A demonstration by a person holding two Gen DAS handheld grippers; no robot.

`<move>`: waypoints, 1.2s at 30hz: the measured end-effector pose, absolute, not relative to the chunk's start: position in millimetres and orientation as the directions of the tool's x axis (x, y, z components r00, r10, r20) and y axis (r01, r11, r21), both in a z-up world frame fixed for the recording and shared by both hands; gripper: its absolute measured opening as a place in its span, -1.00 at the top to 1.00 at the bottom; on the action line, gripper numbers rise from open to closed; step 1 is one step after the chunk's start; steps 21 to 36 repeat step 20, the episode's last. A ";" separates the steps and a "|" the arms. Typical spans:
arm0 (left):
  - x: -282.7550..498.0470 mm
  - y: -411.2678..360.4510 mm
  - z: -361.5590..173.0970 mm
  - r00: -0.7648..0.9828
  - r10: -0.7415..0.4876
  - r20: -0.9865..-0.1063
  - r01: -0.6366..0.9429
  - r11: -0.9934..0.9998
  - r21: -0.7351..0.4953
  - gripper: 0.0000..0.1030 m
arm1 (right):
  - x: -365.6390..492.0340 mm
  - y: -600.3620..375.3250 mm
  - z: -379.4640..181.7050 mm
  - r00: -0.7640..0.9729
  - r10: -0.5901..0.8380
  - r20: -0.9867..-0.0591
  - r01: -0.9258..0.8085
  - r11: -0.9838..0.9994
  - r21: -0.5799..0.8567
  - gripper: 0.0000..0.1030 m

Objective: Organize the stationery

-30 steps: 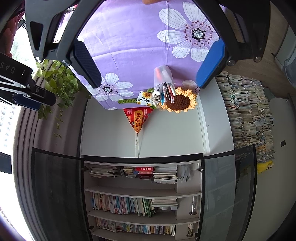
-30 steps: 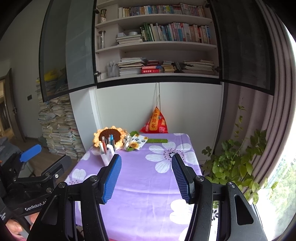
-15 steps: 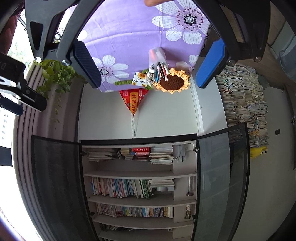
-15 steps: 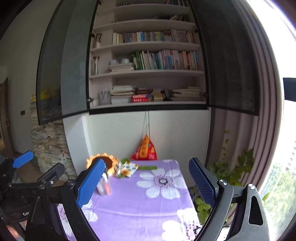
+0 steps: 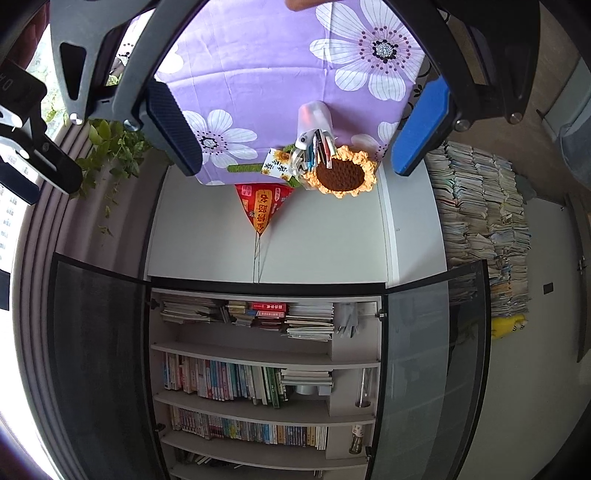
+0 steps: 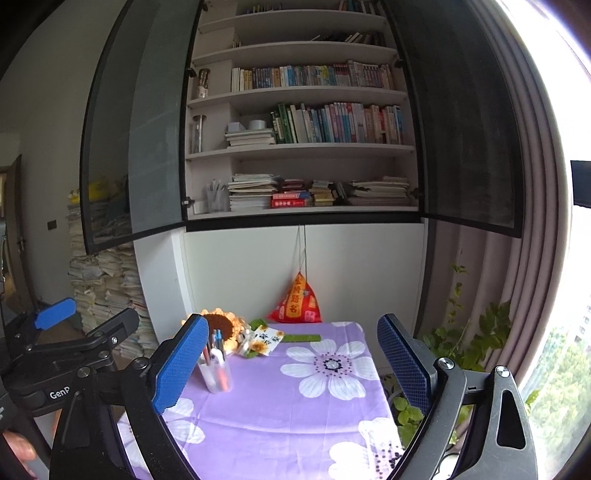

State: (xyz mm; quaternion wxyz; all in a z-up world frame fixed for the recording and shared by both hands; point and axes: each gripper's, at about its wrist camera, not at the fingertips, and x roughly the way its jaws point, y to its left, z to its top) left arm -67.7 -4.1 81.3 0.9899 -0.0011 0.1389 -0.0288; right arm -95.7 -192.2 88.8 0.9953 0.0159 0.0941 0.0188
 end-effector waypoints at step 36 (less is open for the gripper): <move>-64.3 -14.8 76.3 0.955 -0.069 -0.290 0.080 0.996 0.026 -0.98 | -89.0 -193.2 78.5 0.975 0.050 -0.218 -0.042 0.998 0.043 -0.81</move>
